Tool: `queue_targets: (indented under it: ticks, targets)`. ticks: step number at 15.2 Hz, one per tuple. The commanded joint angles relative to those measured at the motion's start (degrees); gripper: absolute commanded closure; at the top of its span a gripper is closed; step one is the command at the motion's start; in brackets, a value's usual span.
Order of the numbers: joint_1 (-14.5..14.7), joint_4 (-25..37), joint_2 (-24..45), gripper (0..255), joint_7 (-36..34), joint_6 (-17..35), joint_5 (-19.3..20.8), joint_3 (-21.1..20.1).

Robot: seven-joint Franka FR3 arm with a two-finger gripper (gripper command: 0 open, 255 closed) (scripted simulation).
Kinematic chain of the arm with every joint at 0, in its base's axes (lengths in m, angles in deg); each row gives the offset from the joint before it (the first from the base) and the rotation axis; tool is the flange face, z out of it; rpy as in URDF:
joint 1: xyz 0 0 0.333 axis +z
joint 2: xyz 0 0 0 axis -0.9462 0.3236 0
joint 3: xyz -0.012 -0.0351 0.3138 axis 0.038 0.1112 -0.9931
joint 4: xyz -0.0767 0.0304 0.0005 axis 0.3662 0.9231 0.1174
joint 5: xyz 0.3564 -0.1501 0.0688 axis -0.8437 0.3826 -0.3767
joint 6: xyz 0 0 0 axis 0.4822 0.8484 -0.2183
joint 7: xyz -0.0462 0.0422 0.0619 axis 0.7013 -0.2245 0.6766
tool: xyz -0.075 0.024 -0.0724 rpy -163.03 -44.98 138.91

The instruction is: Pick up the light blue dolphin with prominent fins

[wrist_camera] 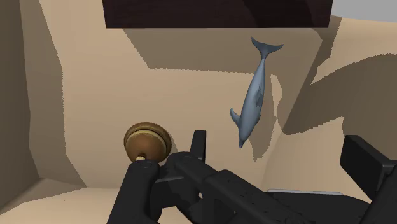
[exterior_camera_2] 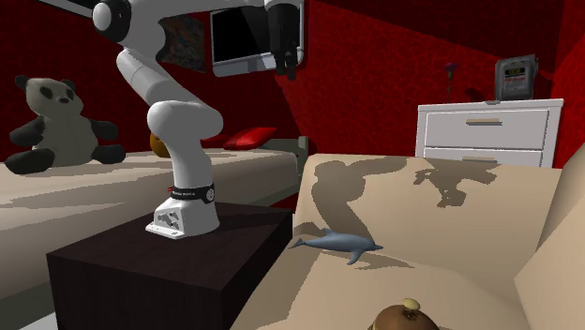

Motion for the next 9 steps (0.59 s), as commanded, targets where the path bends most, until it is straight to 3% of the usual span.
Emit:
queue_targets:
  ticks: [1,9]
  targets:
    - [0.0,0.0,0.0,0,0.0,0.0,0.0,0.0]
    - [0.5,-13.2,2.1,0,-5.4,16.5,-1.3,-5.9]
